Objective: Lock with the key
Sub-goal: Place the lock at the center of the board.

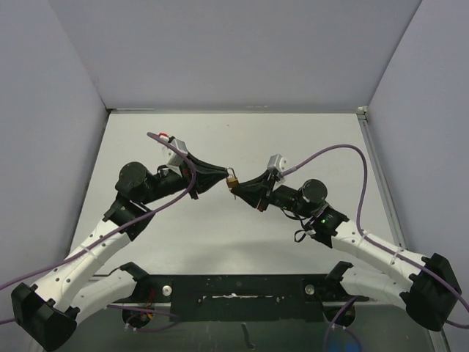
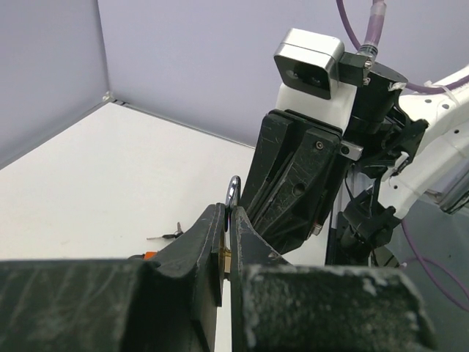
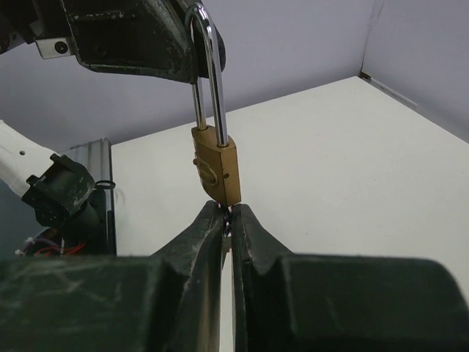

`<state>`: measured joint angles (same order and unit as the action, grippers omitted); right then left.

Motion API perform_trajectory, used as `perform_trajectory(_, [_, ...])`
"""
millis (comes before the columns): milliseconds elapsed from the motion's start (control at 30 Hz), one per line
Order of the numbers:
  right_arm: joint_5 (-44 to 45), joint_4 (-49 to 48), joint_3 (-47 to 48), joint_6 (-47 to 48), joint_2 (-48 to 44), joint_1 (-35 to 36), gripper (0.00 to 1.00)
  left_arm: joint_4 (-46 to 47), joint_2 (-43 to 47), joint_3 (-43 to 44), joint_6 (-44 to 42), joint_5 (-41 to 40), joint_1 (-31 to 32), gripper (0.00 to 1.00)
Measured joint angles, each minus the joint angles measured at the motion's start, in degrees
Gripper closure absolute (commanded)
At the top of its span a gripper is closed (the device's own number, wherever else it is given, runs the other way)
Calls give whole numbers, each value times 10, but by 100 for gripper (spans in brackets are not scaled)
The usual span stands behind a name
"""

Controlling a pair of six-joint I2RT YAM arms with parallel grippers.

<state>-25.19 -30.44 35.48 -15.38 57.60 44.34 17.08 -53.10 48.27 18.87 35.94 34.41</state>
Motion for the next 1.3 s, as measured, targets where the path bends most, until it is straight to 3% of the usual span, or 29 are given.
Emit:
perform_trajectory(567, [38,19,-47,-1,13,30,100,142,58,-39,-14,-124,-30,100])
perform_trajectory(700, [57,25,-47,0,13,30,100,127,56,-39,-18,-135,-40,100])
perform_trajectory(867, [121,73,-30,6,25,30,100,45,38,-46,-18,-144,-60,100])
perform_trajectory(1133, [192,137,92,15,166,30,100,-25,-38,-170,20,-152,-133,100])
perform_trajectory(1300, [203,166,184,14,301,30,100,3,-110,-226,38,-154,-173,100])
